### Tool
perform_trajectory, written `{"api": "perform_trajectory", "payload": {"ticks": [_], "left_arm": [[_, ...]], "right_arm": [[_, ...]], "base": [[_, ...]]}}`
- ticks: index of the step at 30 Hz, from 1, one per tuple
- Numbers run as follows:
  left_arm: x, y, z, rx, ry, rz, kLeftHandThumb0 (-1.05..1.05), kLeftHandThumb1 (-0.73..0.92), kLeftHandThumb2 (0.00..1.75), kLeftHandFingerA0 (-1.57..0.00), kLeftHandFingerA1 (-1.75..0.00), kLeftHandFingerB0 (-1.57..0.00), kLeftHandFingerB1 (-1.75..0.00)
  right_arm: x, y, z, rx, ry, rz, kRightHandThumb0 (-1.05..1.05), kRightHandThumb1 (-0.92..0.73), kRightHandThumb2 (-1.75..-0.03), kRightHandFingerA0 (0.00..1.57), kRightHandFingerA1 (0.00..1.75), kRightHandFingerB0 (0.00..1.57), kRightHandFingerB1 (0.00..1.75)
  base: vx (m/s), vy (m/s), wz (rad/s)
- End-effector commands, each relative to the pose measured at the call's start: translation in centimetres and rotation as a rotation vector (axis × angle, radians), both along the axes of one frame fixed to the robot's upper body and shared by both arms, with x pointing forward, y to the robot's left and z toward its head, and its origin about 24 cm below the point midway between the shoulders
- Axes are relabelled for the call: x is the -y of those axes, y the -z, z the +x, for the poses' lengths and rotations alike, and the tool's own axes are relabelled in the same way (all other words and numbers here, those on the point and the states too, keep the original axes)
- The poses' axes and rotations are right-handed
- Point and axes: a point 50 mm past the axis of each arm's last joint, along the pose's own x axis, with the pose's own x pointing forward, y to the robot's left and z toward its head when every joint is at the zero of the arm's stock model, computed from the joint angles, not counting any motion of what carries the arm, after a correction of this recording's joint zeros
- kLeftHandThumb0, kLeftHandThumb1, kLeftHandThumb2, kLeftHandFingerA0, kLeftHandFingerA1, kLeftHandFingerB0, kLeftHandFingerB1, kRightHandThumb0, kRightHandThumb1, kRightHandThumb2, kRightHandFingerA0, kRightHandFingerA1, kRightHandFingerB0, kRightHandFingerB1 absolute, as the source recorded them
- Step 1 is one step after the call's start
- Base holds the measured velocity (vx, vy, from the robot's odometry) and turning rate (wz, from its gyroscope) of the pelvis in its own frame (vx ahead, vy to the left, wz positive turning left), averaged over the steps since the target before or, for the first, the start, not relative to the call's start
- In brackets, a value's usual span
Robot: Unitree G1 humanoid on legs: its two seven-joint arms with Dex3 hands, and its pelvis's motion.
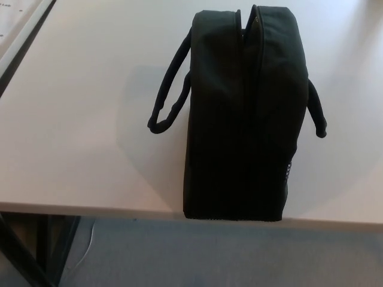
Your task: A lunch bag is kept on the middle of the desk and the robot uses both its hands to grab the opening of the bag from the left and right and moves its hands away from each other to spread the bag open
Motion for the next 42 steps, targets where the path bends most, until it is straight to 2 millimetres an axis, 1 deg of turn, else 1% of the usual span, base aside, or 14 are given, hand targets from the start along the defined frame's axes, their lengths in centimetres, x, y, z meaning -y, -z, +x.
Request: {"api": "perform_trajectory", "payload": {"ticks": [1, 7, 8, 11, 14, 18, 19, 20, 22, 23, 29, 32, 37, 42], "left_arm": [[-2.5, -8.2, 1.2, 0.728, 0.067, 0.200, -0.41, 0.74, 0.63, -0.36, -0.35, -0.19, -0.28], [-4.2, -12.7, 0.8, 0.952, 0.118, 0.587, -0.37, 0.65, 0.61, -0.34, -0.37, -0.29, -0.32], [-4.6, -14.1, 1.1, 1.018, 0.122, 0.626, -0.31, 0.59, 0.59, -0.37, -0.37, -0.31, -0.32], [-4.9, -17.3, 1.8, 1.173, 0.155, 0.708, -0.13, 0.38, 0.85, -0.25, -0.53, -0.17, -0.49], [-5.1, -20.6, 2.6, 1.298, 0.191, 0.876, 0.01, 0.40, 0.88, -0.20, -0.51, -0.07, -0.46], [-4.8, -24.0, 3.3, 1.486, 0.186, 0.996, 0.01, 0.44, 0.91, -0.36, -0.57, -0.04, -0.45], [-4.6, -25.8, 3.7, 1.581, 0.172, 1.062, 0.01, 0.39, 0.87, -0.29, -0.54, -0.04, -0.45], [-4.4, -26.6, 3.9, 1.611, 0.170, 1.075, -0.02, 0.59, 0.57, -0.47, -0.35, -0.16, -0.27], [-4.1, -27.4, 4.1, 1.640, 0.181, 1.088, -0.02, 0.39, 0.86, -0.42, -0.60, -0.02, -0.45], [-3.9, -28.2, 4.4, 1.662, 0.192, 1.091, -0.06, 0.54, 0.54, -0.52, -0.36, -0.20, -0.28], [-2.8, -31.2, 6.3, 1.717, 0.327, 1.110, -0.07, 0.45, 0.90, -0.24, -0.52, -0.06, -0.46], [-2.9, -31.9, 7.0, 1.701, 0.377, 1.169, -0.11, 0.65, 0.59, -0.31, -0.31, -0.16, -0.28], [-1.6, -35.4, 11.2, 1.696, 0.541, 1.185, -0.05, 0.39, 0.86, -0.23, -0.51, -0.08, -0.46], [-0.5, -35.7, 14.2, 1.631, 0.671, 1.175, -0.10, 0.52, 0.55, -0.34, -0.32, -0.18, -0.30]], "right_arm": [[-1.6, -5.6, 1.3, 0.671, -0.328, -0.025, -0.52, -0.63, -0.78, 0.36, 0.46, 0.24, 0.41], [0.9, -8.7, 1.2, 0.857, -0.189, -0.016, -0.58, -0.73, -0.63, 0.41, 0.38, 0.28, 0.32], [1.6, -10.3, 1.8, 0.942, -0.162, -0.022, -0.53, -0.52, -0.91, 0.34, 0.53, 0.17, 0.45], [2.8, -13.4, 2.8, 1.090, -0.127, -0.048, -0.47, -0.65, -0.60, 0.41, 0.37, 0.27, 0.32], [3.8, -16.5, 3.3, 1.215, -0.136, -0.075, -0.36, -0.59, -0.58, 0.90, 0.52, 0.21, 0.31], [4.5, -19.8, 3.7, 1.373, -0.188, -0.133, -0.20, -0.35, -0.83, 0.35, 0.57, 0.06, 0.46], [4.8, -21.6, 3.9, 1.435, -0.187, -0.161, -0.30, -0.47, -0.56, 0.49, 0.38, 0.18, 0.30], [4.9, -22.2, 4.0, 1.461, -0.189, -0.162, -0.17, -0.32, -0.81, 0.31, 0.55, 0.07, 0.46], [4.9, -23.0, 4.0, 1.496, -0.182, -0.169, -0.22, -0.45, -0.54, 0.37, 0.35, 0.20, 0.30], [4.9, -23.7, 4.0, 1.526, -0.181, -0.190, -0.28, -0.46, -0.56, 0.51, 0.39, 0.19, 0.31], [4.6, -26.8, 4.8, 1.620, -0.201, -0.247, -0.26, -0.47, -0.54, 0.26, 0.31, 0.17, 0.28], [4.6, -27.8, 5.5, 1.652, -0.214, -0.269, -0.31, -0.41, -0.59, 0.21, 0.35, 0.17, 0.33], [5.7, -31.2, 11.2, 1.573, -0.261, -0.425, -0.35, -0.36, -0.57, 0.35, 0.40, 0.26, 0.34], [5.3, -32.4, 14.5, 1.407, -0.330, -0.582, -0.49, -0.39, -0.64, 0.31, 0.40, 0.20, 0.35]], "base": [[0.00, 0.000, 0.00], [0.00, 0.000, 0.00], [0.00, 0.000, 0.00], [0.00, 0.000, 0.00], [0.00, 0.000, 0.00], [0.00, 0.000, 0.00], [0.00, 0.000, 0.00], [0.00, 0.000, 0.00], [0.00, 0.000, 0.00], [0.00, 0.000, 0.00], [0.00, 0.000, 0.00], [0.00, 0.000, 0.00], [0.00, 0.000, 0.00], [0.00, 0.000, 0.00]]}}
